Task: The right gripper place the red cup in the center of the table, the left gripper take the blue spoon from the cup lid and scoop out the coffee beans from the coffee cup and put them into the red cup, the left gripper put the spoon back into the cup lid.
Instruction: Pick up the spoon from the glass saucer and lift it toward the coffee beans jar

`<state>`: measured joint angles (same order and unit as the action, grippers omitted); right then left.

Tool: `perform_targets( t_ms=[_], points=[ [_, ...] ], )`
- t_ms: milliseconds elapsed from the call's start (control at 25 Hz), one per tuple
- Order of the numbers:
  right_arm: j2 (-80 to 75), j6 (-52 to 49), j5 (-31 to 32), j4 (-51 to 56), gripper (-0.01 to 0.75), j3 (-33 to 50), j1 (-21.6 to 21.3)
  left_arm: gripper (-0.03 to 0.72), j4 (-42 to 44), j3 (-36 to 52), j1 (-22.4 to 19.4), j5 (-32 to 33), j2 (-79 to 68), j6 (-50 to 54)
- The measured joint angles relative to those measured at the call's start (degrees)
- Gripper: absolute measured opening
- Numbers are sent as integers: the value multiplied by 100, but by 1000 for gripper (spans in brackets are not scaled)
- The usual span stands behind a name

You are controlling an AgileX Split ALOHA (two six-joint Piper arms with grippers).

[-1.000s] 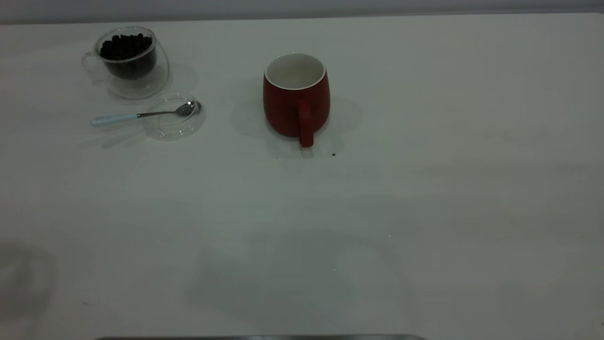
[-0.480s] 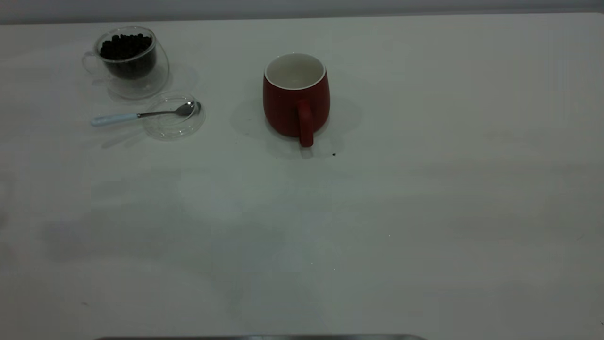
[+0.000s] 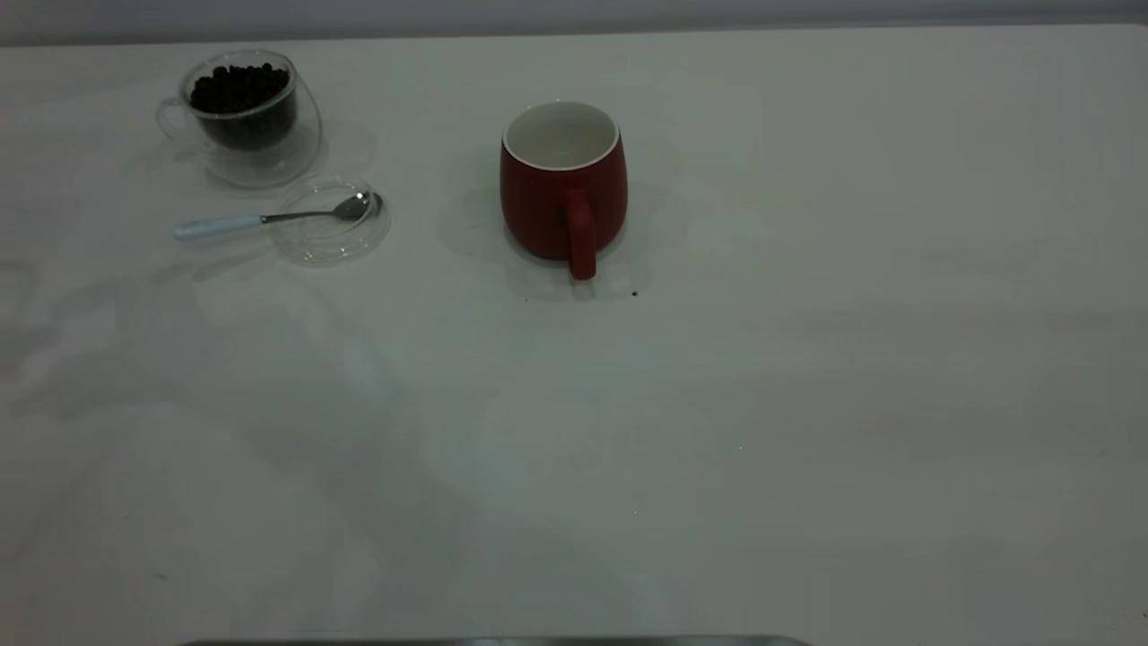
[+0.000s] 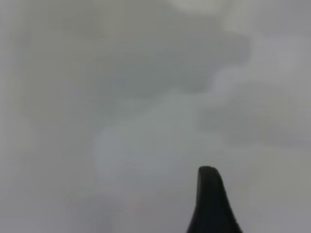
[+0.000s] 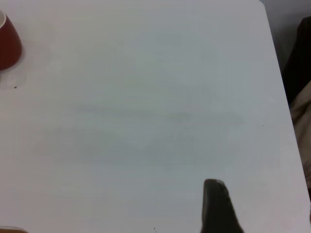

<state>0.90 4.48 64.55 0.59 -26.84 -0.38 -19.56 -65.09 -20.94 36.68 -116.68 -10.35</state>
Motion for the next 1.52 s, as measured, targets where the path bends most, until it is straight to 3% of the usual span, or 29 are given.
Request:
perform_targets(
  t_ms=[240,360,480,840,1520],
  points=[
    [0,0,0,0,479,0,0,554,-2960,-465,0,426,-896,-3533],
    [0,0,0,0,479,0,0,554,-3993,-478,0,499,-1218,-4954],
    [0,0,0,0,479,0,0,554,-4765,-478,0,480,-1401,-5707],
    [0,0,0,0,479,0,0,611,-5238,-506,0,338,-1695,-5959],
    [0,0,0,0,479,0,0,572,-5284,-506,7,545,-2147,-5994]
  ],
)
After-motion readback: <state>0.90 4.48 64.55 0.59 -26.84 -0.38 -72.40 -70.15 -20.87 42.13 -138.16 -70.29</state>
